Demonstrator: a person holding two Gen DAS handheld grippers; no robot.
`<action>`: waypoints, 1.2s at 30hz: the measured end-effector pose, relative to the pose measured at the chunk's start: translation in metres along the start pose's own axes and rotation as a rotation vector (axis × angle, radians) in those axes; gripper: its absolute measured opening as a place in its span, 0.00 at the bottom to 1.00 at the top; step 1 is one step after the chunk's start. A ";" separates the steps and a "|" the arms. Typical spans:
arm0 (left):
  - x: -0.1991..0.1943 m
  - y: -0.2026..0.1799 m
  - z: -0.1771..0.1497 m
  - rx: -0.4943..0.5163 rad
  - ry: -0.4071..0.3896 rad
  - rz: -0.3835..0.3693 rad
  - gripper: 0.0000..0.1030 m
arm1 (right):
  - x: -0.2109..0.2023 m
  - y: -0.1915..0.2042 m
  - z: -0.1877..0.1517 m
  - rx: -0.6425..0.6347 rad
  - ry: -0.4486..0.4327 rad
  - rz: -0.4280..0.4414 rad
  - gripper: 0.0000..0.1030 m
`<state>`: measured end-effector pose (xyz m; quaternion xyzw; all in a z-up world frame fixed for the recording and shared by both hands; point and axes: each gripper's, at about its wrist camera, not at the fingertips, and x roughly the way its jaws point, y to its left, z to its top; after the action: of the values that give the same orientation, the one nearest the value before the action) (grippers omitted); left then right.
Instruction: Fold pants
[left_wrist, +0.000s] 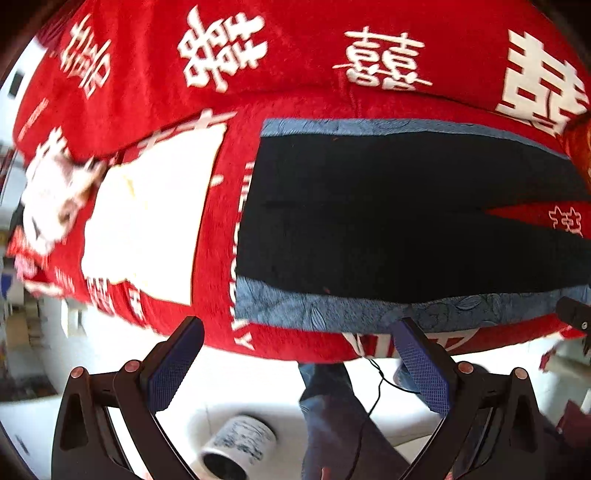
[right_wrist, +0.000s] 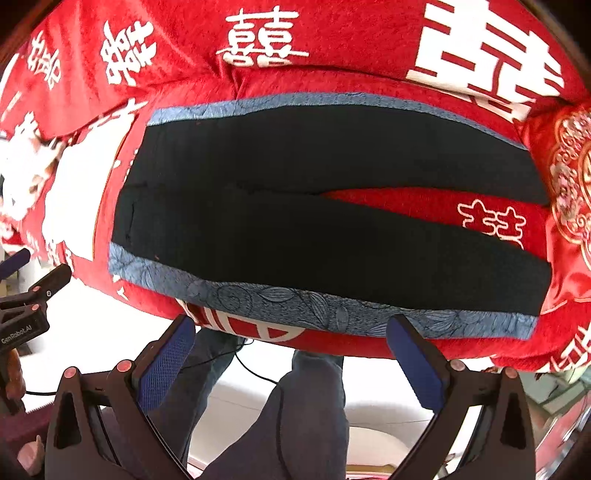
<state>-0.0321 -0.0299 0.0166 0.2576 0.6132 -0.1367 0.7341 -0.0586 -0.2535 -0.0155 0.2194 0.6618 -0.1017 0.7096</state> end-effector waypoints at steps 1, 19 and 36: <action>0.001 -0.001 -0.004 -0.019 0.011 0.001 1.00 | 0.002 0.000 0.000 -0.013 0.007 -0.001 1.00; 0.132 0.064 -0.030 -0.240 0.111 -0.231 1.00 | 0.109 0.048 -0.028 0.171 0.032 0.492 1.00; 0.197 0.094 -0.051 -0.303 0.005 -0.546 1.00 | 0.252 0.103 -0.052 0.452 -0.079 0.829 0.72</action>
<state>0.0155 0.0983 -0.1606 -0.0288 0.6750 -0.2350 0.6988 -0.0341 -0.1026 -0.2470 0.6100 0.4520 0.0401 0.6496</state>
